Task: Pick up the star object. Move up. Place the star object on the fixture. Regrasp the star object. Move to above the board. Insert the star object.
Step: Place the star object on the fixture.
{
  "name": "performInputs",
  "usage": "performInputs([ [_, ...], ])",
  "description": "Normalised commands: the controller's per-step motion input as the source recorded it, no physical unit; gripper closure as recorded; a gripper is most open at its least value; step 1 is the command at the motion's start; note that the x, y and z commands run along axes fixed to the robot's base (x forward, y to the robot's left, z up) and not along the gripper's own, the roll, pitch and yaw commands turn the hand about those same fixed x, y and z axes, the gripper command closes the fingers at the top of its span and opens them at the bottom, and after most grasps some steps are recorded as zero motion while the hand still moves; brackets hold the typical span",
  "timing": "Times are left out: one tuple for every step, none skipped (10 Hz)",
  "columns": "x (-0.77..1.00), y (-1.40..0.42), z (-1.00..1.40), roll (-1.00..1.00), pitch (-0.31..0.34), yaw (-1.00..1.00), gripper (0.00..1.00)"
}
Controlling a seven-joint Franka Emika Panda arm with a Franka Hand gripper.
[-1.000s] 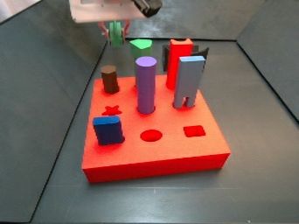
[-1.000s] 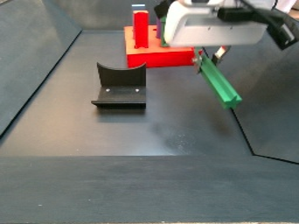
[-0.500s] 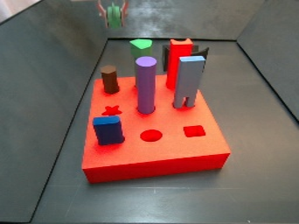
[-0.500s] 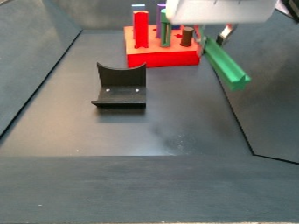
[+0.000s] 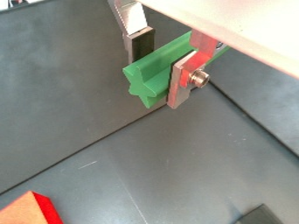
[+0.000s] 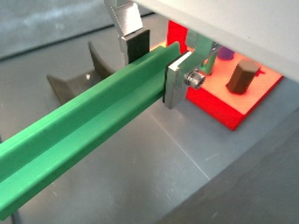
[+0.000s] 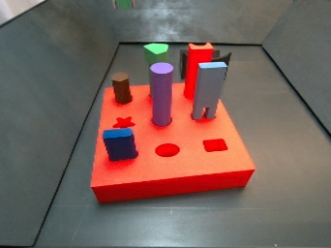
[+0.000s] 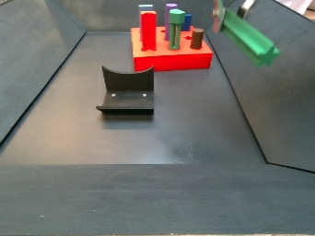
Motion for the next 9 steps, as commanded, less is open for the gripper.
performInputs([
  [1.00, -0.24, -0.05, -0.11, 0.084, -1.00, 1.00],
  [1.00, -0.20, -0.08, -0.13, 0.089, -0.76, 1.00],
  [1.00, -0.18, -0.06, -0.14, 0.063, -0.53, 1.00],
  [1.00, -0.17, -0.05, -0.13, 0.059, -0.30, 1.00],
  [1.00, -0.15, -0.05, -0.13, 0.059, -0.22, 1.00],
  [1.00, -0.14, -0.05, -0.14, 0.061, -0.13, 1.00],
  [1.00, -0.12, -0.04, -0.14, 0.065, -0.09, 1.00],
  [1.00, -0.11, -0.04, -0.14, 0.070, -0.07, 1.00],
  [1.00, -0.09, -0.04, -0.14, 0.079, -0.05, 1.00],
])
